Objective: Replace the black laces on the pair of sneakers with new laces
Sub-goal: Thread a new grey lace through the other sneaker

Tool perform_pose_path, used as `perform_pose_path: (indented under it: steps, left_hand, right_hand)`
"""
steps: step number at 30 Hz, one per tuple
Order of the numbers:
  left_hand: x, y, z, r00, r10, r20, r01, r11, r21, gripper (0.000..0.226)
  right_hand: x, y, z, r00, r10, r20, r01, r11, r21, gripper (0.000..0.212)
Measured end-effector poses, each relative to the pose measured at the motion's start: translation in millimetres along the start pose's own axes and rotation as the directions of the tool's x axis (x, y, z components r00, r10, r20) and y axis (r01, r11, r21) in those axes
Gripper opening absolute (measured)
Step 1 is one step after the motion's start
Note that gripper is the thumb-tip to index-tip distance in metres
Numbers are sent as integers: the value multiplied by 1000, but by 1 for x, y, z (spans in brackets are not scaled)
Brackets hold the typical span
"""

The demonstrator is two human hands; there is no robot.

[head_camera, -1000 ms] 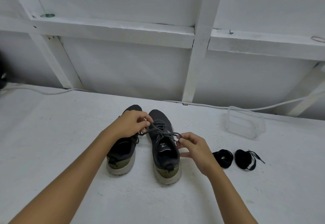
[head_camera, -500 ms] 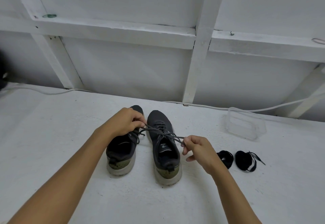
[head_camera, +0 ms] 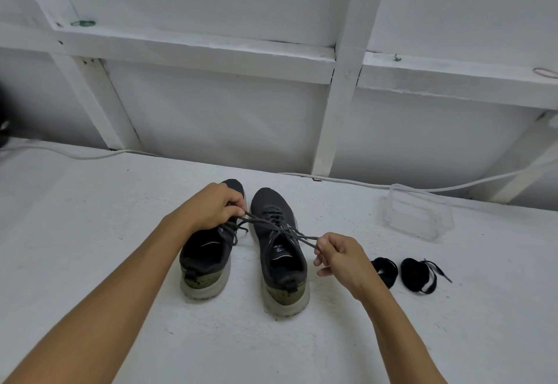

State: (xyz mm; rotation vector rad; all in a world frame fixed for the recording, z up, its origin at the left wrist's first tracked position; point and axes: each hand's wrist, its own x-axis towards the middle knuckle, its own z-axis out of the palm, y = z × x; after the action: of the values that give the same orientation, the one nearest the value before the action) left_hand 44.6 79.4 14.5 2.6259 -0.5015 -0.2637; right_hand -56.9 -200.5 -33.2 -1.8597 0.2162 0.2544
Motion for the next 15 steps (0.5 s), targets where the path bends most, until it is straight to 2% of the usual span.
perform_pose_path:
  steps: [6, 8, 11, 13, 15]
  left_hand:
    - [1, -5, 6, 999, -5, -39, 5, 1000, 12, 10]
    - [1, -6, 7, 1000, 7, -26, -6, 1000, 27, 12]
    - [2, -2, 6, 1000, 16, 18, -18, 997, 81, 23]
    - [2, 6, 8, 1000, 0, -11, 1, 993, 115, 31]
    - [-5, 21, 10, 991, -27, -131, 37, 997, 74, 30]
  right_hand:
    - [1, 4, 3, 999, 23, 25, -24, 999, 31, 33]
    - [0, 4, 7, 1000, 22, -6, -22, 999, 25, 31]
    - [-2, 2, 15, 999, -14, -47, 16, 999, 49, 18]
    - [-2, -1, 19, 992, -1, -128, 10, 998, 65, 12]
    - [-1, -3, 22, 956, 7, -293, -5, 1000, 6, 28]
